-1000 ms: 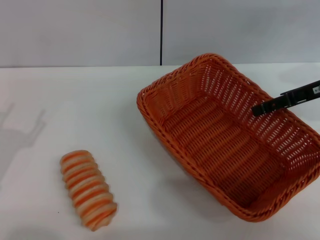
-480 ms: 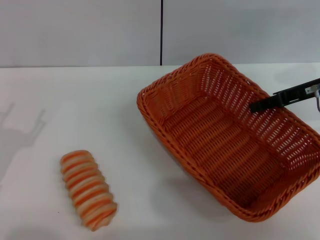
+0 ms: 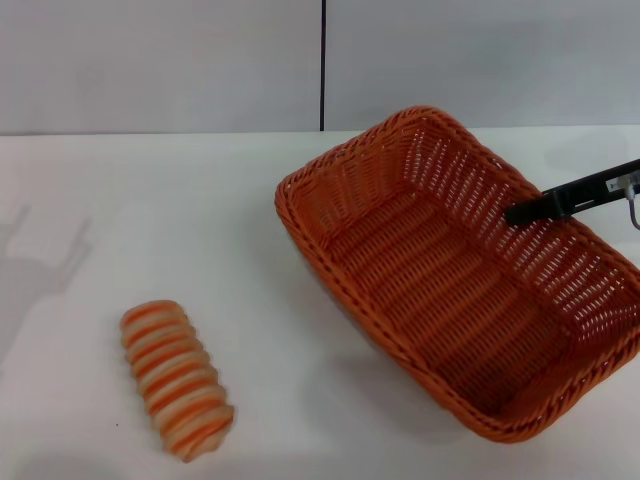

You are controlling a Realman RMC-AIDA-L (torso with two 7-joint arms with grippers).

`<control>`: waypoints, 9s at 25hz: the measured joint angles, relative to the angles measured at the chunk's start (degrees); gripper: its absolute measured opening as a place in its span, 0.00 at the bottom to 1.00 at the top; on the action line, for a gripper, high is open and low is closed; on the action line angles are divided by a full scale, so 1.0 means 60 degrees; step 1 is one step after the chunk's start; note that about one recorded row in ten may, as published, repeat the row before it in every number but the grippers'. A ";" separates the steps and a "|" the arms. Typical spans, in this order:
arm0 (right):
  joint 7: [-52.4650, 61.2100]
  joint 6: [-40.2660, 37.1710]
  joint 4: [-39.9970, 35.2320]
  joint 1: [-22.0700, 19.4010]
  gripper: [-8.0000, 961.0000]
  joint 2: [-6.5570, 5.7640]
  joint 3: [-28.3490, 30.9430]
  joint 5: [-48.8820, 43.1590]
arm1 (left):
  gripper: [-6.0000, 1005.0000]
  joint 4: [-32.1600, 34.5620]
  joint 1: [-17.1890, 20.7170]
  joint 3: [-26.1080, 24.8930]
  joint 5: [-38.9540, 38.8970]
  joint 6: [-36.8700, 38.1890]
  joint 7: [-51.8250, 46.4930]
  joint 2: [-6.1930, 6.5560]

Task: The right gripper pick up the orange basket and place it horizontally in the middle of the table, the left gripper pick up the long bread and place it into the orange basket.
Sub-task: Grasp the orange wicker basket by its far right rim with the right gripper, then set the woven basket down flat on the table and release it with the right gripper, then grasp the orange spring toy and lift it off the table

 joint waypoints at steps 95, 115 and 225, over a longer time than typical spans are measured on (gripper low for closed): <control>-0.3822 0.1934 -0.5056 -0.1124 0.62 0.0760 -0.6766 0.2106 | 0.80 0.0180 0.0763 0.0335 -0.0057 0.0168 0.0020 0.0015; -0.3528 -0.0674 -0.7135 -0.4555 0.65 0.0770 -0.2645 1.0293 | 0.80 0.2979 0.0920 0.0438 0.0648 0.0022 -0.3830 0.0043; -0.5366 -0.3567 -0.0560 -0.6391 0.65 0.0675 0.2819 1.2143 | 0.40 0.7253 -0.2376 0.2820 1.1401 -0.1462 -1.2251 0.0001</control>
